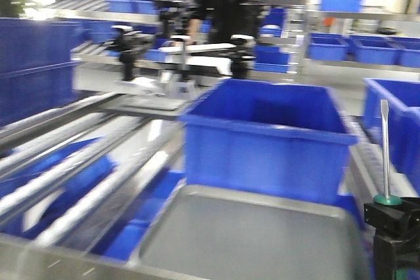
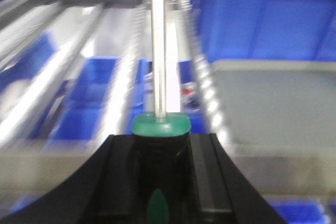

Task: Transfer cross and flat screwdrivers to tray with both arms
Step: 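Hold both screwdrivers while driving to the grey metal tray, then lower both screwdrivers onto the grey metal tray and open grippers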

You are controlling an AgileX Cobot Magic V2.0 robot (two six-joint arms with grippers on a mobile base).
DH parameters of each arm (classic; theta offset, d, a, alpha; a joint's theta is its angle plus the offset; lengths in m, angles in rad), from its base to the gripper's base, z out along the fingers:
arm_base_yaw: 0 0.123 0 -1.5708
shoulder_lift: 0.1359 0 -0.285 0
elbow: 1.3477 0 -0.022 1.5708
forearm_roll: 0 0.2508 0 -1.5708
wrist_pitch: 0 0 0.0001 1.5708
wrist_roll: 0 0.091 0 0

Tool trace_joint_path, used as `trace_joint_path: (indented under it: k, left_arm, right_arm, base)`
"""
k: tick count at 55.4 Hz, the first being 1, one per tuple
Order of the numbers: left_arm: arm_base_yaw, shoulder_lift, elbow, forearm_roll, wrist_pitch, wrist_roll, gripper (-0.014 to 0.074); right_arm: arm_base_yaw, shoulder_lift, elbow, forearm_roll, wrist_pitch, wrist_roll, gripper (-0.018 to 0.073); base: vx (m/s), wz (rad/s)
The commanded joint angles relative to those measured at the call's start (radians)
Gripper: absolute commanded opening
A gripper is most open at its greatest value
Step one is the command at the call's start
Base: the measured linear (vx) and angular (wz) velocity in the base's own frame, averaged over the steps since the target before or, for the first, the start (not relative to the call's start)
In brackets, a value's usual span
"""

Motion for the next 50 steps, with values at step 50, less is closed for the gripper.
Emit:
trace_joint_path:
  k: [50]
  left_arm:
    - [-0.006,-0.005,-0.030,-0.014,-0.087,-0.002,-0.0003]
  right_arm:
    - [-0.001,-0.012,-0.032,-0.010,-0.083,-0.007,-0.0008]
  base:
    - [0.14,-0.29]
